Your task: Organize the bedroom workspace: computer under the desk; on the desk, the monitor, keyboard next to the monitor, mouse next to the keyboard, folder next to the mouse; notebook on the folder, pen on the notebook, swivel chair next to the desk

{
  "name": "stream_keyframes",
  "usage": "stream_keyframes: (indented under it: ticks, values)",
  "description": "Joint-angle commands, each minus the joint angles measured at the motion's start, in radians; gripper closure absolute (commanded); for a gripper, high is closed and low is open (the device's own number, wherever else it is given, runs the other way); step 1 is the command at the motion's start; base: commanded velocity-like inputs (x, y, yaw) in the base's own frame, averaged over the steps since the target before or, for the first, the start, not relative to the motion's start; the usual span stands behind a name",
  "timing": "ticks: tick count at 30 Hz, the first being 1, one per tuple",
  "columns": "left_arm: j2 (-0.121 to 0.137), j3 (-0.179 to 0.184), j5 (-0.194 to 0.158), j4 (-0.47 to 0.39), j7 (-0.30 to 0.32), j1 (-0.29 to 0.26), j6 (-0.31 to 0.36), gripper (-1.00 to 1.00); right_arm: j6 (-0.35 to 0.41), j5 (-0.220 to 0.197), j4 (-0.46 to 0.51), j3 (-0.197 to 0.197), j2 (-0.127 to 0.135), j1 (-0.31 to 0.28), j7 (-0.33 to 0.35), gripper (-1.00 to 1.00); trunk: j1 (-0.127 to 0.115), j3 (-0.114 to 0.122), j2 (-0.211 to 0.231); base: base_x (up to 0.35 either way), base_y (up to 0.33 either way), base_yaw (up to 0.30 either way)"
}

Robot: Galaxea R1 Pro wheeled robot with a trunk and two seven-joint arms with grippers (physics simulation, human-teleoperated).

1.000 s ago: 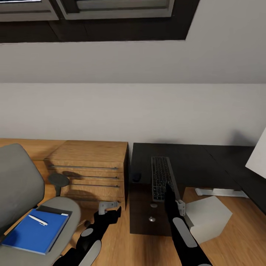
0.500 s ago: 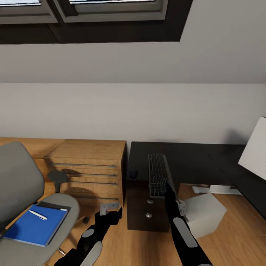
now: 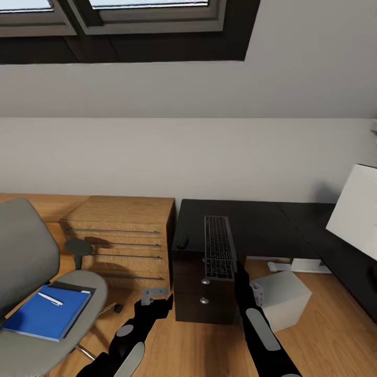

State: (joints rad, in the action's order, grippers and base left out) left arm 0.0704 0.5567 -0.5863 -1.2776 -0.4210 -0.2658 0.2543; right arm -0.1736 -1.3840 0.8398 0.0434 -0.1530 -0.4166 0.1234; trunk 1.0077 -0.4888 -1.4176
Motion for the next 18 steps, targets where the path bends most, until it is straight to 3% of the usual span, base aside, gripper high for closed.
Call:
stream_keyframes:
  ticks: [1,18]
  values:
    - [0.001,0.003,-0.007,-0.002,-0.009,-0.001,0.002,-1.0,-0.002,-0.011,-0.001,0.001,-0.001,-0.001,0.007,-1.0,0.0,-0.001,-0.001,-0.019,-0.04,0.0]
    - [0.002,0.003,-0.008,-0.002,-0.009,-0.001,0.002,-1.0,-0.003,-0.01,0.0,0.002,-0.001,-0.001,0.008,-1.0,0.0,-0.001,-0.001,-0.031,-0.032,0.0]
